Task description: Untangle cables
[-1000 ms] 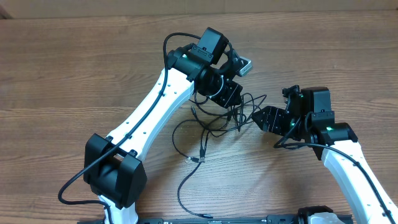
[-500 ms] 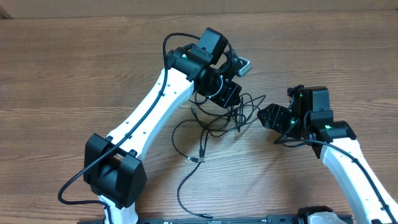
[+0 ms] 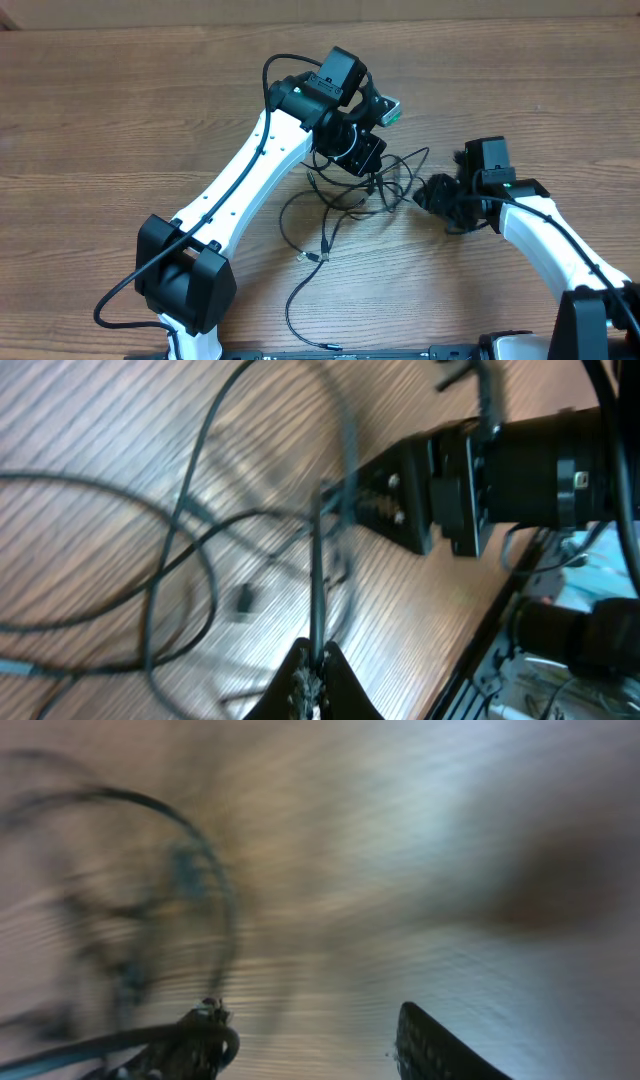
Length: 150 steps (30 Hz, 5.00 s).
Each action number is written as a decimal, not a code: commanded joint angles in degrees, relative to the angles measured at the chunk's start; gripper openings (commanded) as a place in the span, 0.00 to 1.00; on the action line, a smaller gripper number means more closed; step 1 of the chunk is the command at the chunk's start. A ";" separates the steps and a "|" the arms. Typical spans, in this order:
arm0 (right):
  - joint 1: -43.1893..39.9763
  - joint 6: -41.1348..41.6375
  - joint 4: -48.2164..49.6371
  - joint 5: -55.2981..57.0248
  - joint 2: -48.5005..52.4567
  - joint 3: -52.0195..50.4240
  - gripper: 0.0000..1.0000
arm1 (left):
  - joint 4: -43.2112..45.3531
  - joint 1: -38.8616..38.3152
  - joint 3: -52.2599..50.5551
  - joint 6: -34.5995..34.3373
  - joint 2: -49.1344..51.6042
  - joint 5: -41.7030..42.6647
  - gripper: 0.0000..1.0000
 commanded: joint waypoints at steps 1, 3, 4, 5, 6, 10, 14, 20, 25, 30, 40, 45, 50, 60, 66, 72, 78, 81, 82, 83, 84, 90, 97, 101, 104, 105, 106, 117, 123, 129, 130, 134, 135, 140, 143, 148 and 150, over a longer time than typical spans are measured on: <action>-0.55 13.81 -5.57 22.34 1.84 0.94 0.62 | -2.60 1.07 0.59 0.17 0.00 -7.80 0.04; -1.25 14.86 -6.93 24.20 1.88 0.83 0.65 | -4.28 2.16 0.59 -0.61 -0.02 -11.89 0.04; -1.73 14.86 -7.19 24.30 1.88 0.83 0.65 | -5.16 3.15 0.59 -1.66 -0.09 -14.36 0.04; -2.23 14.86 -7.50 24.30 1.88 0.83 0.65 | -5.92 4.09 0.59 -2.40 -0.15 -15.98 0.04; -2.69 14.86 -7.78 24.33 1.88 0.83 0.65 | -6.78 5.35 0.59 -2.82 -0.26 -17.51 0.04; -4.83 14.84 -8.66 24.28 1.88 0.81 0.65 | -9.18 11.82 0.59 -3.76 -1.18 -18.56 0.04; -5.64 14.45 -9.33 24.28 1.88 0.72 0.65 | -9.31 18.69 0.59 -4.13 -2.36 -14.71 0.04; -5.57 10.29 -7.61 16.06 1.88 0.72 0.65 | -8.70 22.97 0.59 -0.11 -2.78 5.73 0.04; -5.57 6.62 -6.64 9.77 1.88 0.72 0.65 | -6.56 18.62 0.55 2.21 -2.71 6.86 0.33; -5.57 5.38 -7.19 9.25 1.88 0.72 0.66 | -2.78 11.82 0.52 2.60 -2.25 3.67 0.53; -9.27 0.66 -11.96 6.45 1.79 4.70 0.76 | 5.77 -0.87 0.48 2.54 6.01 0.76 0.59; -11.72 -1.75 -15.69 5.46 1.22 8.20 0.78 | 10.58 -4.72 0.48 2.54 10.91 0.74 0.63; -11.85 -2.16 -17.29 5.33 -1.29 9.09 0.79 | 15.43 -7.96 0.48 1.95 16.26 -1.49 0.65; -11.85 -2.34 -19.30 5.35 -2.71 9.09 0.79 | 18.21 -9.88 0.48 -2.54 22.67 -6.75 0.66; -11.85 -2.34 -20.02 5.35 -2.71 9.09 0.79 | 20.96 -10.43 0.48 -5.42 23.26 -5.38 0.45; -11.85 -2.34 -20.17 5.35 -2.71 9.09 0.79 | 23.06 -10.86 0.50 -7.54 23.26 0.07 0.22; -11.85 -2.36 -20.50 5.38 -2.71 9.09 0.79 | 23.04 -10.86 0.50 -7.56 23.23 2.73 0.09; -11.85 -2.69 -20.61 5.38 -2.71 9.09 0.79 | 22.75 -10.84 0.50 -7.54 23.23 3.15 0.04; -11.85 -3.04 -20.63 5.38 -2.71 9.09 0.79 | 22.64 -10.82 0.50 -7.54 23.23 3.15 0.04; -11.85 -3.56 -20.72 5.38 -2.71 9.09 0.79 | 22.64 -10.82 0.50 -7.54 23.23 3.13 0.04; -11.85 -3.67 -20.90 5.38 -2.71 9.09 0.79 | 22.62 -10.84 0.50 -7.54 23.23 3.13 0.04; -11.85 -4.46 -22.12 5.38 -2.71 9.09 0.80 | 21.75 -9.42 0.70 -7.54 21.90 4.52 0.04; -11.67 -15.19 -20.24 -1.11 -2.69 8.98 0.85 | 20.92 -0.20 0.72 -7.54 11.02 19.45 0.04; -11.67 -17.14 -19.19 -4.83 -2.69 8.96 0.85 | 20.63 3.10 0.72 -7.52 5.79 22.97 0.04; -11.67 -17.14 -18.08 -7.93 -2.69 8.92 0.85 | 19.67 4.13 0.72 -7.50 3.13 24.30 0.04; -11.67 -17.14 -17.18 -10.49 -2.69 8.92 0.85 | 18.88 4.13 0.72 -6.95 2.10 24.96 0.04; -11.67 -17.14 -16.50 -12.20 -2.69 8.92 0.85 | 18.49 4.13 0.72 -6.80 1.77 24.94 0.04; -8.09 -17.11 -10.40 -20.13 -2.49 8.92 0.85 | 11.85 3.56 0.63 -4.46 1.86 19.85 0.04; -3.30 -15.82 -5.73 -19.15 -0.44 8.92 0.82 | 9.97 2.54 0.63 -3.69 1.86 19.82 0.04; -0.85 -7.87 -4.85 -8.04 0.33 8.92 0.79 | 9.79 2.12 0.63 -3.41 1.86 19.80 0.04; -0.76 -7.56 -4.44 -7.43 0.33 8.92 0.79 | 9.75 2.12 0.63 -3.41 1.86 19.80 0.04; -0.79 -7.69 -3.74 -7.96 0.33 8.92 0.81 | 9.49 2.12 0.63 -3.39 1.86 19.69 0.04; -0.79 -8.15 -3.76 -8.37 0.33 8.92 0.81 | 9.40 2.12 0.63 -3.41 1.86 19.32 0.04; -0.79 -16.00 -4.61 -15.32 0.31 8.92 0.81 | 8.76 2.12 0.63 -3.39 1.86 17.94 0.04; -0.85 -17.18 -4.85 -16.09 0.28 8.94 0.81 | 8.22 2.12 0.63 -3.39 1.86 17.66 0.04; -0.85 -17.18 -4.76 -16.02 0.20 9.03 0.81 | 8.00 2.12 0.63 -3.39 1.86 15.87 0.04; -0.85 -17.16 -4.74 -15.34 0.20 9.03 0.81 | 7.37 2.12 0.63 -3.41 1.86 13.38 0.04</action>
